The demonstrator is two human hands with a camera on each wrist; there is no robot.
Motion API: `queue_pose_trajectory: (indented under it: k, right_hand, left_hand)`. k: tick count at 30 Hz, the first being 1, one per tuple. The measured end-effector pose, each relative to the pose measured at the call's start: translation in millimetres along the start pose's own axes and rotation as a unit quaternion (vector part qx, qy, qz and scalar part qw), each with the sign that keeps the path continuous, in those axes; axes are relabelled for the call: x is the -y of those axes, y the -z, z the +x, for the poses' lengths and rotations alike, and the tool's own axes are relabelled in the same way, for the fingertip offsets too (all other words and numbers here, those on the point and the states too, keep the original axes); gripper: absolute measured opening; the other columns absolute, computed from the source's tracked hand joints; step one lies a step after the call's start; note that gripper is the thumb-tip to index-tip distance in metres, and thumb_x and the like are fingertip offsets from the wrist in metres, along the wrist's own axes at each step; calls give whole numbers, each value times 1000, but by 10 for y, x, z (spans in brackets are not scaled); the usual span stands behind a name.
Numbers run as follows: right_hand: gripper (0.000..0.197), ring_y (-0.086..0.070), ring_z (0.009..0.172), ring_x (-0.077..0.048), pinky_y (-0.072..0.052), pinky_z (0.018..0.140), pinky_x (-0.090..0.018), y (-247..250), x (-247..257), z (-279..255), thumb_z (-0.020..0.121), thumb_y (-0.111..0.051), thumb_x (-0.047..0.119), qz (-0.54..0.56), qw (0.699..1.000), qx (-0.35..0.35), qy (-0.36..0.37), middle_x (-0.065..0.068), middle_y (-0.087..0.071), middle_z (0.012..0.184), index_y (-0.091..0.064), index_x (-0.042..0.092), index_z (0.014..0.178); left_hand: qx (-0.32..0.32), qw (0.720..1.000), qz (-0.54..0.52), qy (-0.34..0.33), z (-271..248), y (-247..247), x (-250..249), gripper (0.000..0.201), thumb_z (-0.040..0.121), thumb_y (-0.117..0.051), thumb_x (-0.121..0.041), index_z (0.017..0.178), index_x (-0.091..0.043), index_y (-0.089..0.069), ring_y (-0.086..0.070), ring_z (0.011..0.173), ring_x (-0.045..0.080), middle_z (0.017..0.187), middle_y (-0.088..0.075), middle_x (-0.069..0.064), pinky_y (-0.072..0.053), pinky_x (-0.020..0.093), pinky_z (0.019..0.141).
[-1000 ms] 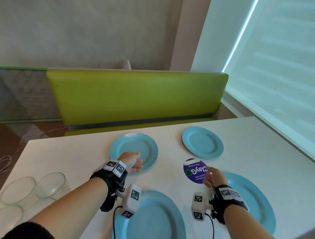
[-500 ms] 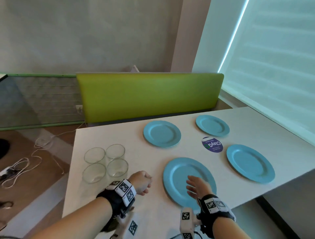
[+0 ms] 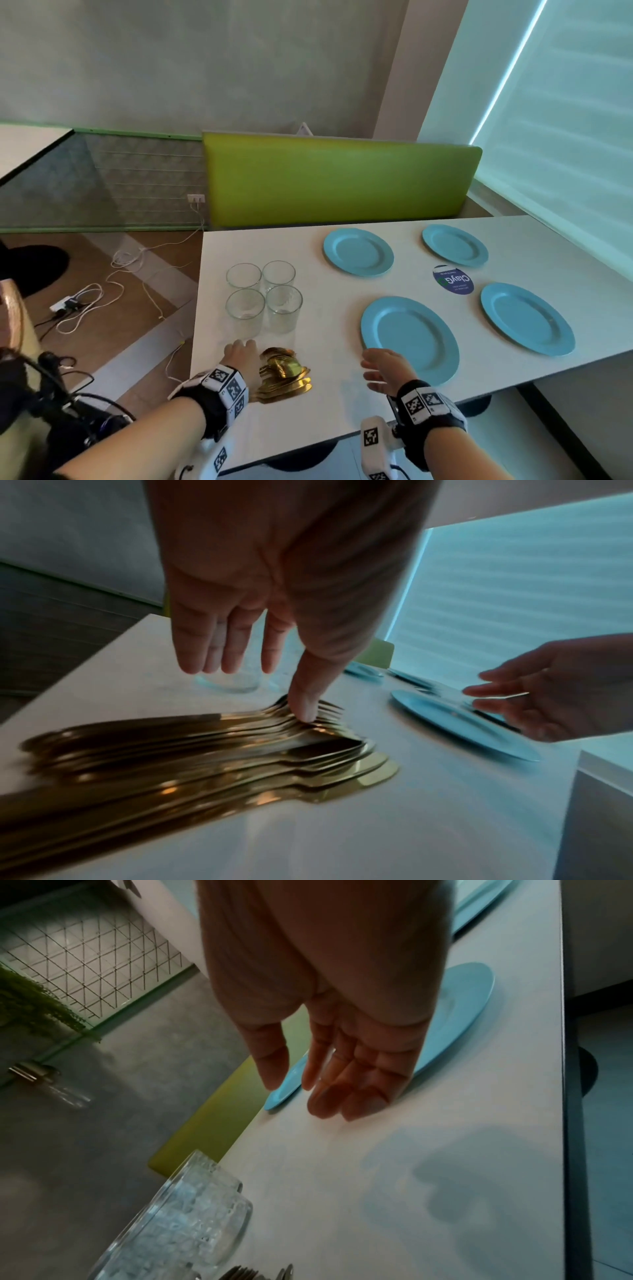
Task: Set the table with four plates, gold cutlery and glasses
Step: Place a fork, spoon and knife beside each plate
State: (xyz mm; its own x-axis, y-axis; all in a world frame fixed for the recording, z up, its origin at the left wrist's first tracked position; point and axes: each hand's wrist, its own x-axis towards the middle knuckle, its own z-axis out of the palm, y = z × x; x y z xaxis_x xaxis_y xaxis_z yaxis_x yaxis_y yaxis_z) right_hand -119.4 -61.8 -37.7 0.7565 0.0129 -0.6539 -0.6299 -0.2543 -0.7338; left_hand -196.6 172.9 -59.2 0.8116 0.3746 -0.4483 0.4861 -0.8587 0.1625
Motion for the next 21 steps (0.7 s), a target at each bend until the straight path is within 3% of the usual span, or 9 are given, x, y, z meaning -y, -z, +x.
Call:
queue_pose_trajectory:
  k: [15,21]
  right_hand:
    - [13,-50,59,-18,-42,56,-27,-103,-125,-22,92,-52,8,-5,1000,-9,-16,-6,-58,78,-58,11,80]
    - [15,-49,57,-18,-41,54,-25,-51,-178,-55,93,-51,7,-4,1000,-18,-25,-6,-57,75,-56,13,80]
  left_hand:
    - [40,997,43,-53,252,-102,220,60,87,-62,-31,138,-10,-37,-39,132,26,140,-39,11,-38,35,108]
    - [49,996,37,-66,360,-83,265,55,88,-63,-28,136,-12,-43,-45,129,22,139,-46,9,-39,27,106]
